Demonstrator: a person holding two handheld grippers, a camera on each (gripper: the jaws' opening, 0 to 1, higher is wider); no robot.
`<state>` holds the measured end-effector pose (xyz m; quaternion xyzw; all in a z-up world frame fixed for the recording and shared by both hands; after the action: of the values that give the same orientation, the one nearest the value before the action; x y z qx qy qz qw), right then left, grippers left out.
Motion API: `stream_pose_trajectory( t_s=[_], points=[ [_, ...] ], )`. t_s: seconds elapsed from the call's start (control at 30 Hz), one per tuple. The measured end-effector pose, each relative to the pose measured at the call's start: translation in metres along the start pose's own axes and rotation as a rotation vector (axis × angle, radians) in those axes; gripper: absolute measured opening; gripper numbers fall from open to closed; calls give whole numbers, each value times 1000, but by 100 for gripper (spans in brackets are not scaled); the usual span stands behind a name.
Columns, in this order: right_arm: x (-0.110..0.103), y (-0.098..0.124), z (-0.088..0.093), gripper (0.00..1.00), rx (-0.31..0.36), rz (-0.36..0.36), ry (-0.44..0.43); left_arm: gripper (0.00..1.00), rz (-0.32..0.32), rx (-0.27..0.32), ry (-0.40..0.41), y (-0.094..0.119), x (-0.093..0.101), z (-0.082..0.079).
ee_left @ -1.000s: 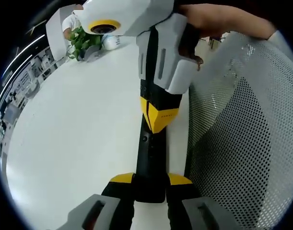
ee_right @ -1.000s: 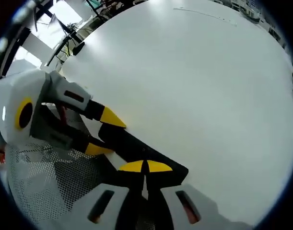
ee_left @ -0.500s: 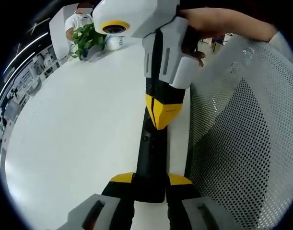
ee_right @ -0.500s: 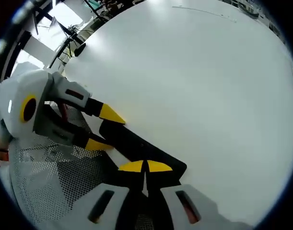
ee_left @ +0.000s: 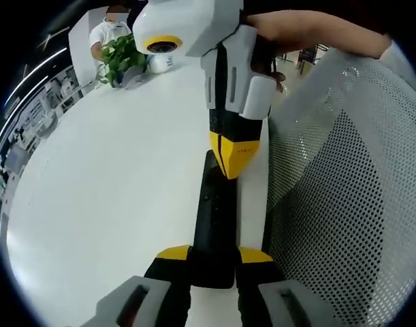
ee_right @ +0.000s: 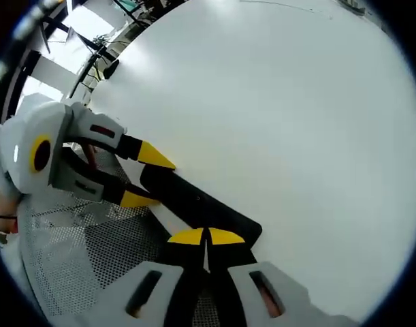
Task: Press the specified remote control buttons in sequence, fully releasing each button before pressing the next.
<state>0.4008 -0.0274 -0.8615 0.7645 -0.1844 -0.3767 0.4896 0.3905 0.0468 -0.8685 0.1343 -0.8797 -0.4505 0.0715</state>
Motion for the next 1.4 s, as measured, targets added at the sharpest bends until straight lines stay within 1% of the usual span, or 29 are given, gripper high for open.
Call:
stream_pose_trajectory(
  t_s=[0.1, 0.27, 0.37, 0.5, 0.67, 0.73, 0.77, 0.8, 0.9, 1.0, 1.03, 1.13, 1.23, 1.27, 1.4],
  points=[
    [2, 2, 3, 0, -21, 10, -12, 24, 3, -3, -6, 0, 0, 0],
    [3, 4, 3, 0, -26, 6, -32, 24, 5, -4, -10, 0, 0, 0],
    [2, 6, -2, 0, 4, -2, -54, 24, 4, -6, -11, 0, 0, 0],
    [3, 6, -4, 0, 14, 2, -56, 24, 3, -6, -9, 0, 0, 0],
    [-3, 2, 0, 0, -12, -7, -36, 24, 1, -7, -9, 0, 0, 0],
    [1, 1, 2, 0, -28, 34, 4, 24, 0, -6, -8, 0, 0, 0],
    [2, 1, 2, 0, -38, 47, 32, 24, 0, -6, -8, 0, 0, 0],
    [-1, 1, 1, 0, -37, 45, 36, 24, 0, -6, -10, 0, 0, 0],
    [1, 0, 1, 0, -43, 50, 34, 25, 1, -8, -13, 0, 0, 0],
    [2, -1, 1, 0, -50, 39, -2, 25, 2, -7, -11, 0, 0, -1],
    [2, -1, 1, 0, -53, 38, -1, 25, 2, -6, -9, 0, 0, 0],
    [2, -2, 0, 0, -80, 46, -26, 25, 1, -5, -6, 0, 0, 0],
    [0, -2, 0, 0, -101, 63, -12, 25, -1, -1, 0, 0, 0, 0],
    [0, -2, 0, 0, -106, 69, 5, 25, -1, 0, 1, 0, 0, 0],
    [0, -2, 1, 0, -106, 80, 31, 25, -2, 0, 2, 0, 0, 0]
  ],
)
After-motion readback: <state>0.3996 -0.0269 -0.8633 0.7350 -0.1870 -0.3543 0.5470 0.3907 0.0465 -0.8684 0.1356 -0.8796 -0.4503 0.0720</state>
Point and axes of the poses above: the point that each gripper's makers call its tool centre point, and the gripper's own axes: y roughly backward along the fingers, x roughly to its right, z roughly out of its underside, the point moved 1 cm from there along y, roughly backward along the fingers, and after that the axes turned 3 degrees about x, right-handed, at the moved point
